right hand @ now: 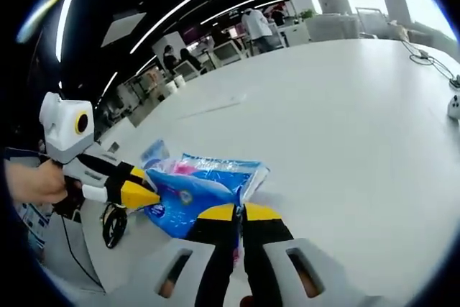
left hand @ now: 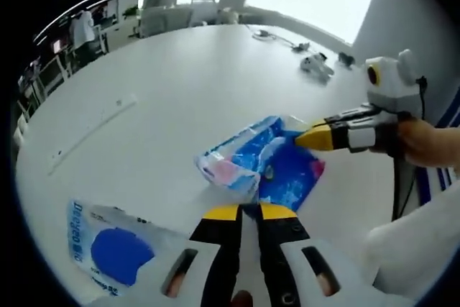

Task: Arrange the tabletop items into an orderly group along one side of the table until the central work area is clear of visible clutter.

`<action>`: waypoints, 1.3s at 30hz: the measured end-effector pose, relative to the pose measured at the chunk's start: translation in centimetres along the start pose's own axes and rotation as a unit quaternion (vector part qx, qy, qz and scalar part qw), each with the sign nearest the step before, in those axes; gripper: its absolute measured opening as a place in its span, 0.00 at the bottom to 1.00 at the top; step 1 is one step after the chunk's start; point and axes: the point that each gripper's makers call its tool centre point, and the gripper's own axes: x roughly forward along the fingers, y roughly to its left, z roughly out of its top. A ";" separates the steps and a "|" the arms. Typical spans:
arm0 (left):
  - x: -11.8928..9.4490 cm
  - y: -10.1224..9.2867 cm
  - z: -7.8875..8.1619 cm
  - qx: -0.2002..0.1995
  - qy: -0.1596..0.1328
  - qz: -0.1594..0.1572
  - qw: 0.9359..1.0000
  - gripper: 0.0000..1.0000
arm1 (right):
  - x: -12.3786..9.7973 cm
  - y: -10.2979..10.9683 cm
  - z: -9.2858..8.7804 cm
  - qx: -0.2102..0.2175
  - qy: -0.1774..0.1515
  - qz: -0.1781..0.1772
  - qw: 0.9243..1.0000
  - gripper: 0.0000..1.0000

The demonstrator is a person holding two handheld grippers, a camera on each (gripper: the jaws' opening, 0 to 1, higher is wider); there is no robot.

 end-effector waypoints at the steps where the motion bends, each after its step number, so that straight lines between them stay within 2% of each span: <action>1: 0.2 0.1 0.2 0.008 0.003 0.000 1.000 0.04 | 0.2 -0.3 0.3 0.001 -0.001 -0.001 1.000 0.00; 12: 3.0 1.9 1.1 0.032 0.033 -0.013 0.999 0.04 | 1.9 -2.1 1.4 -0.010 0.003 -0.011 1.000 0.00; 19: 4.6 2.4 1.2 0.011 0.037 -0.015 0.999 0.04 | 3.4 -3.7 2.3 -0.027 0.009 -0.021 0.999 0.00; 24: 5.5 2.3 0.9 0.003 0.044 -0.013 0.999 0.04 | 4.1 -4.5 1.7 -0.027 0.020 -0.028 0.999 0.00; 27: 5.8 2.4 0.6 0.007 0.048 -0.014 0.999 0.04 | 4.0 -4.5 1.7 -0.022 0.019 -0.028 0.999 0.00; 32: 6.3 2.9 0.2 -0.014 0.055 -0.016 0.998 0.04 | 4.4 -4.7 1.5 -0.019 0.021 -0.029 0.999 0.01; 39: 6.5 3.0 0.0 -0.025 0.048 -0.013 0.998 0.03 | 4.6 -4.9 1.3 -0.020 0.025 -0.032 0.999 0.01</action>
